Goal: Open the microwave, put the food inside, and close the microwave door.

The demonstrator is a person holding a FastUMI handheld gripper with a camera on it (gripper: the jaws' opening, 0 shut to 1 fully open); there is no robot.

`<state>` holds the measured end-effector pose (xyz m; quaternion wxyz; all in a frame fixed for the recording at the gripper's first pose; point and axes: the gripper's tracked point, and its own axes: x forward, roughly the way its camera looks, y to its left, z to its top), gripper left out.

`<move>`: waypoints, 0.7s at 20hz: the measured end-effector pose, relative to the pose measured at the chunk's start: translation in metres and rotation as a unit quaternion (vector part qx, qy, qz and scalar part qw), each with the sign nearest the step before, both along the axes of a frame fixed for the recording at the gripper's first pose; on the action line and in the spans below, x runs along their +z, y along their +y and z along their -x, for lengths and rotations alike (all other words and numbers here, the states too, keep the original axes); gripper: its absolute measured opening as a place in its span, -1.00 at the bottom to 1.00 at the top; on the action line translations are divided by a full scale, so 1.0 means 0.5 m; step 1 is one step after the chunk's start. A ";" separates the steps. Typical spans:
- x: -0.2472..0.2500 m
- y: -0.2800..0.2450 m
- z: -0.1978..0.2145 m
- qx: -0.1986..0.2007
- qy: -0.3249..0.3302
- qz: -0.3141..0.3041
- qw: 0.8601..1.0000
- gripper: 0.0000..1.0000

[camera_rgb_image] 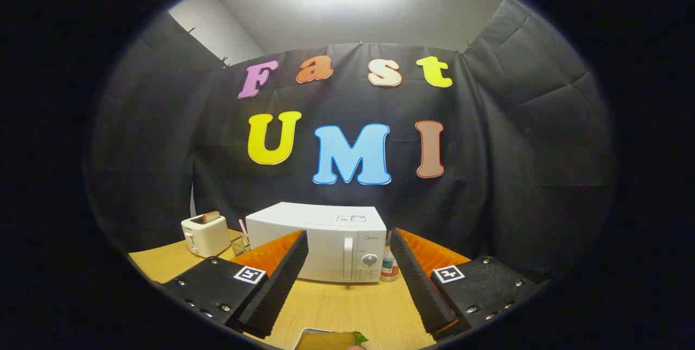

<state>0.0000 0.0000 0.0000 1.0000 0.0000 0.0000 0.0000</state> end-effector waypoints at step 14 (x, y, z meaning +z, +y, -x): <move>-0.011 -0.028 -0.002 -0.008 0.002 -0.012 1.000 0.93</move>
